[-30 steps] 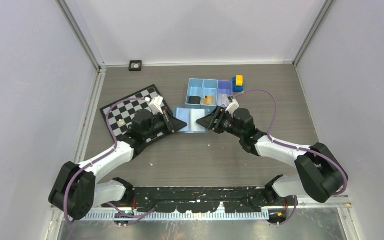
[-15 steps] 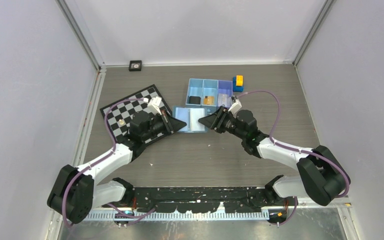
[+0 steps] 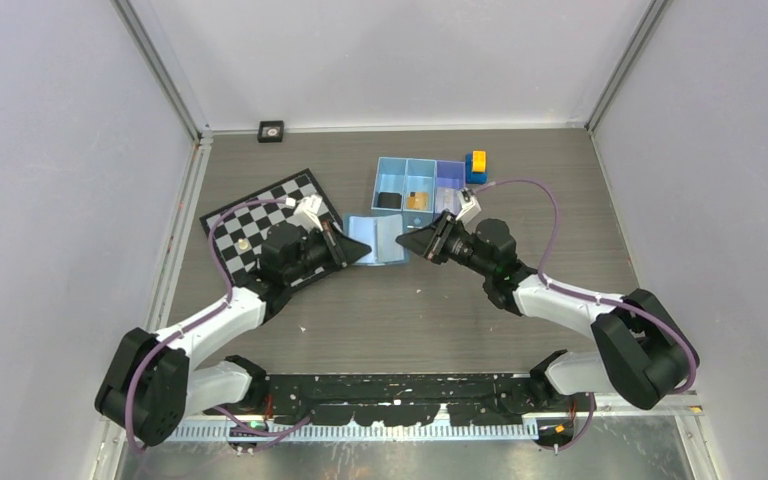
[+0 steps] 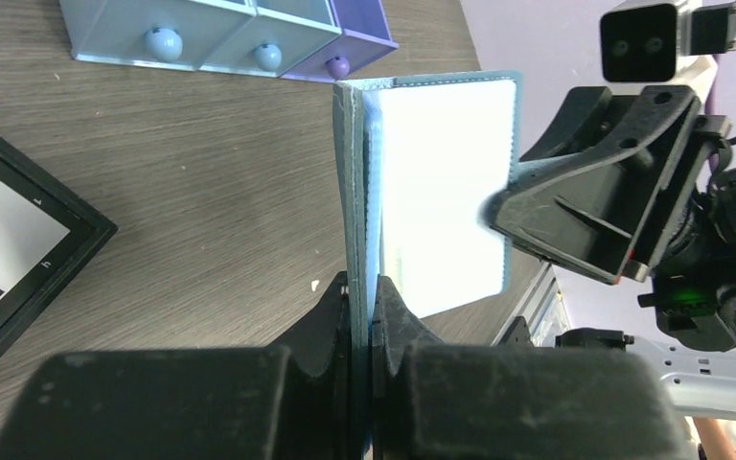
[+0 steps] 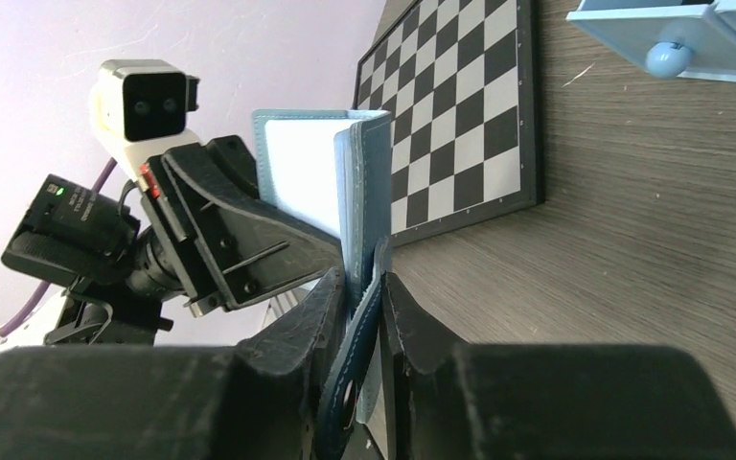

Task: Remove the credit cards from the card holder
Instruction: Remove the credit card from the card holder.

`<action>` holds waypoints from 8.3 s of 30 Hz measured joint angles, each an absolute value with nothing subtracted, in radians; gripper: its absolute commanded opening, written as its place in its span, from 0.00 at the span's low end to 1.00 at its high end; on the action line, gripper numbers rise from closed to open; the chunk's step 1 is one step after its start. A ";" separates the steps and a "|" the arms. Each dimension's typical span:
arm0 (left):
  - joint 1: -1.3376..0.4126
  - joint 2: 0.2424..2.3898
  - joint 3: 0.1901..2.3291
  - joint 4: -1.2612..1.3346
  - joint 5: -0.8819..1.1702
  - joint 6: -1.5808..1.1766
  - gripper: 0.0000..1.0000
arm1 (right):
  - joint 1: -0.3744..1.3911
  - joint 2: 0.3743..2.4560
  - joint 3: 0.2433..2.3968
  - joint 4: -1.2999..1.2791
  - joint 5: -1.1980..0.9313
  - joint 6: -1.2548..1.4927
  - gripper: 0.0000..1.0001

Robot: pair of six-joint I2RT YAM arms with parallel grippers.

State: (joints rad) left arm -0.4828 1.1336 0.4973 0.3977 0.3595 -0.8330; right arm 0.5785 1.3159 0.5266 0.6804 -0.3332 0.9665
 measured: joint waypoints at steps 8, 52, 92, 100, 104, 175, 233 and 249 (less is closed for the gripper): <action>-0.483 1.170 0.503 0.390 0.361 -0.833 0.00 | 0.579 1.347 0.527 0.725 -0.375 0.979 0.34; -0.502 1.307 0.602 0.323 0.420 -0.818 0.68 | 0.594 1.473 0.612 0.603 -0.407 0.971 0.00; -0.456 1.292 0.563 0.403 0.468 -0.883 0.00 | 0.588 1.362 0.551 0.622 -0.331 0.972 0.29; -0.443 1.282 0.548 0.430 0.479 -0.901 0.00 | 0.585 1.359 0.543 0.643 -0.330 0.982 0.46; -0.423 1.261 0.530 0.431 0.475 -0.913 0.00 | 0.580 1.354 0.538 0.645 -0.330 0.984 0.37; -0.418 1.320 0.510 0.503 0.523 -0.934 0.49 | 0.649 1.469 0.645 0.520 -0.350 0.907 0.11; -0.382 1.301 0.514 0.389 0.440 -0.916 0.98 | 0.653 1.353 0.644 0.348 -0.195 0.849 0.09; -0.405 1.372 0.539 0.506 0.561 -0.962 0.67 | 0.653 1.389 0.643 0.390 -0.247 0.855 0.07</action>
State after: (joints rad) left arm -0.4049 1.3724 0.5388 0.5060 0.5606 -0.9615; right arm 0.6525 1.3888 0.6434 0.3904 -0.2474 0.8555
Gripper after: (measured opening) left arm 0.707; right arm 0.201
